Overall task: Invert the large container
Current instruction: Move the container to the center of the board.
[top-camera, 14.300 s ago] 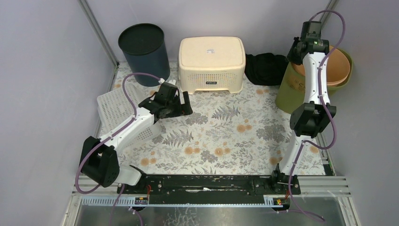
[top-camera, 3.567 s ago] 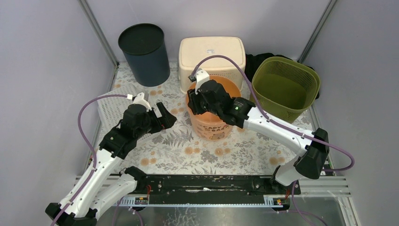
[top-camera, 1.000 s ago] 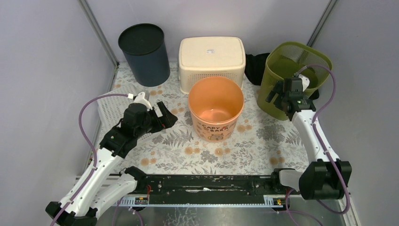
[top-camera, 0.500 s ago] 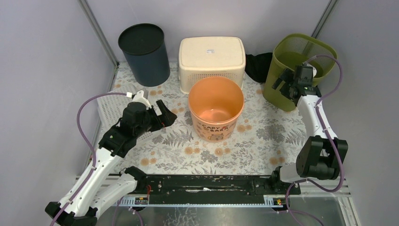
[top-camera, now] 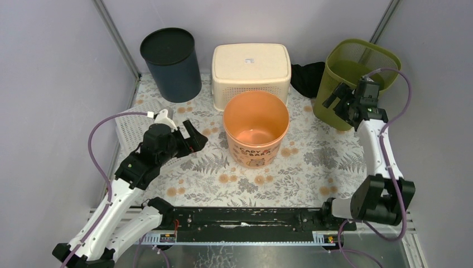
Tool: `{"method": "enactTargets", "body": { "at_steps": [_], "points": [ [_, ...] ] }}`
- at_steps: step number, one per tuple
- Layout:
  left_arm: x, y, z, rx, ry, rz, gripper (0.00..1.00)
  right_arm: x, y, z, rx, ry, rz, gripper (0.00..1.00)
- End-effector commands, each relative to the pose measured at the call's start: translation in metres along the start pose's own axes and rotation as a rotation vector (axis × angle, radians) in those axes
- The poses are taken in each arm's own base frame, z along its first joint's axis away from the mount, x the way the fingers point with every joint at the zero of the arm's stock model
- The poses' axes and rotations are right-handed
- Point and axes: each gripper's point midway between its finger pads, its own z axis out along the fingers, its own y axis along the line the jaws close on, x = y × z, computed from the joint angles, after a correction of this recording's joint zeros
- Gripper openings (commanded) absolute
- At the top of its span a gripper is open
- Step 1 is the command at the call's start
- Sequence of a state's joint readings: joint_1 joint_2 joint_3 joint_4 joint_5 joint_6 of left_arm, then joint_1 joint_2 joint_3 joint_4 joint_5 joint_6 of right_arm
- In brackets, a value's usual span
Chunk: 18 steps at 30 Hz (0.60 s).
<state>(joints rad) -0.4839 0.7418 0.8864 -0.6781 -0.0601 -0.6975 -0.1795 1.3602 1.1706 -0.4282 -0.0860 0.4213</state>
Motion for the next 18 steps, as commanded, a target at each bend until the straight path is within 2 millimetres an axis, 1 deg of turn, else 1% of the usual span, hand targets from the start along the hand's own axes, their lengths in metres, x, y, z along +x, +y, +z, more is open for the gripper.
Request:
{"method": "enactTargets", "body": {
  "at_steps": [1,3,6,11,14,18],
  "points": [
    [0.008,0.008,0.005,-0.005,-0.004,0.01,1.0,-0.002,0.033,-0.046,-0.156,-0.035,-0.02,1.0],
    [0.012,0.008,0.008,0.004,-0.001,0.008,1.0,-0.002,0.045,-0.061,-0.2,-0.046,-0.042,1.0],
    [0.016,0.009,0.014,0.009,0.008,0.011,1.0,0.003,0.064,-0.075,-0.264,-0.028,-0.077,0.99],
    [0.02,0.013,0.024,0.003,0.009,0.017,1.0,0.013,0.087,-0.09,-0.344,0.005,-0.135,1.0],
    [0.019,0.01,0.028,0.017,0.0,0.014,1.0,0.018,0.098,-0.098,-0.392,0.018,-0.151,1.0],
    [0.017,0.007,0.03,0.032,-0.005,0.011,1.0,0.026,0.116,-0.113,-0.498,0.053,-0.16,0.99]
  ]
}}
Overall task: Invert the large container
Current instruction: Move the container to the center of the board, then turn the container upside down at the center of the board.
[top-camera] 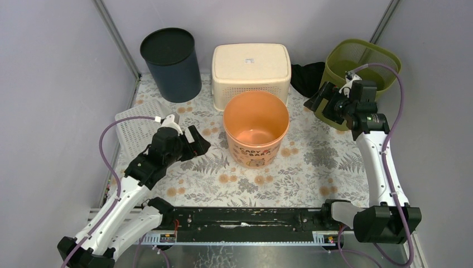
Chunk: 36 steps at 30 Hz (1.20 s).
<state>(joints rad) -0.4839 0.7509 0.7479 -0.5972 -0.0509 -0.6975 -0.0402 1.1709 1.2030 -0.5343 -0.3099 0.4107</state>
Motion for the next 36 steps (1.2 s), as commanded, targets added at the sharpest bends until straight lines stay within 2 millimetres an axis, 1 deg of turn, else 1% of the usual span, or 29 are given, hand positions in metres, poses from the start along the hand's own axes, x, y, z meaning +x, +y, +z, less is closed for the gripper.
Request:
{"method": "enactTargets", "body": {
  "at_steps": [1,8,17,21,29,33,36],
  "points": [
    [-0.016,-0.017,0.003,0.074,-0.065,0.008,1.0,-0.006,0.044,-0.022,-0.175,-0.007,-0.051,1.0],
    [-0.015,-0.021,0.002,0.107,-0.071,0.003,1.0,0.003,0.07,-0.035,-0.29,0.021,-0.053,1.0],
    [-0.014,-0.02,0.0,0.1,-0.067,-0.014,1.0,0.003,0.1,-0.053,-0.434,0.035,-0.038,0.99],
    [-0.014,-0.019,-0.001,0.095,-0.071,-0.013,1.0,0.005,0.108,-0.056,-0.469,0.048,-0.035,1.0],
    [-0.021,-0.018,-0.006,0.094,-0.113,-0.007,1.0,0.005,0.12,-0.057,-0.514,0.06,-0.03,1.0],
    [-0.023,-0.013,-0.008,0.071,-0.133,-0.031,1.0,0.003,0.126,-0.058,-0.537,0.063,-0.035,1.0],
    [-0.023,-0.013,-0.007,0.069,-0.13,-0.047,1.0,0.002,0.132,-0.06,-0.558,0.066,-0.035,0.99]
  ]
}}
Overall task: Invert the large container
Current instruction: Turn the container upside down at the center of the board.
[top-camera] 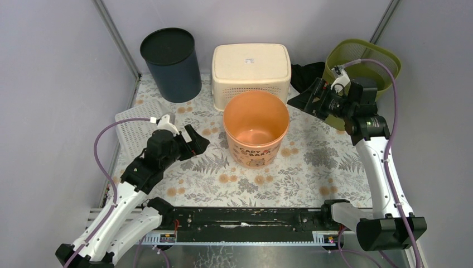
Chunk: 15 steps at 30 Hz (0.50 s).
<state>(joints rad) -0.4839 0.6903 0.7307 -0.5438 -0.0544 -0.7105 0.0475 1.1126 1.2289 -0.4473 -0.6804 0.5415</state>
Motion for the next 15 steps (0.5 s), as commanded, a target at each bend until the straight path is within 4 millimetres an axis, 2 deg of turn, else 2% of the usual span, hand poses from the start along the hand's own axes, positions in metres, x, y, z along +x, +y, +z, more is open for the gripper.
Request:
{"method": "enactTargets", "body": {
  "at_steps": [1,5,8,15],
  "points": [
    [-0.009,-0.004,0.002,0.009,-0.049,-0.029,1.0,-0.017,0.037,-0.005,-0.114,-0.031,-0.056,0.99],
    [-0.004,-0.005,0.006,0.005,-0.006,-0.023,1.0,-0.016,0.055,0.002,-0.161,-0.002,-0.066,1.0],
    [-0.001,-0.005,0.006,-0.003,0.021,-0.016,1.0,-0.009,0.077,0.008,-0.204,0.037,-0.088,1.0],
    [-0.003,-0.004,-0.007,0.009,-0.005,-0.015,1.0,0.009,0.113,0.018,-0.281,0.102,-0.114,1.0]
  ]
}}
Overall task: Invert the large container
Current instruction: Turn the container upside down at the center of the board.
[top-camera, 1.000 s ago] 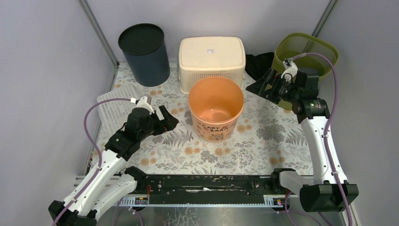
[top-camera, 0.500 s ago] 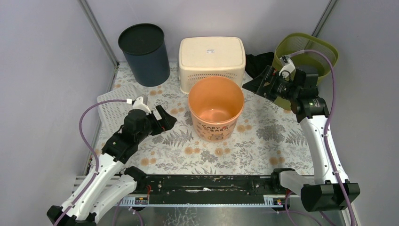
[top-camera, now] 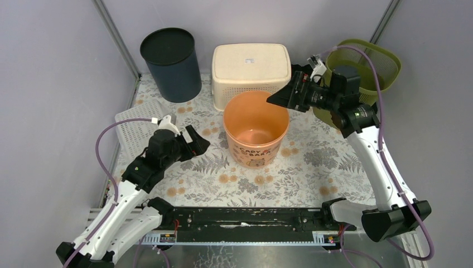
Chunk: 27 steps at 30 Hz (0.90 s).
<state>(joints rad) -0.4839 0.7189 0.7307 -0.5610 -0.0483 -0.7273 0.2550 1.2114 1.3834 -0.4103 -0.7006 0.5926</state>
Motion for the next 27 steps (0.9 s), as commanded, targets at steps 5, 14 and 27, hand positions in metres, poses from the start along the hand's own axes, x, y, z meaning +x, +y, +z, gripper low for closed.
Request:
{"method": "enactTargets", "body": {
  "at_steps": [5,14,27],
  "points": [
    [-0.012,-0.008,-0.02,0.041,-0.057,-0.002,1.0,0.013,0.049,0.022,-0.128,0.065,-0.052,0.99],
    [-0.015,-0.006,-0.031,0.042,-0.084,-0.011,1.0,0.039,0.077,0.058,-0.181,0.155,-0.051,1.0],
    [-0.016,0.003,-0.036,0.007,-0.111,-0.009,1.0,0.057,0.024,0.095,0.219,0.197,-0.153,0.99]
  ]
}}
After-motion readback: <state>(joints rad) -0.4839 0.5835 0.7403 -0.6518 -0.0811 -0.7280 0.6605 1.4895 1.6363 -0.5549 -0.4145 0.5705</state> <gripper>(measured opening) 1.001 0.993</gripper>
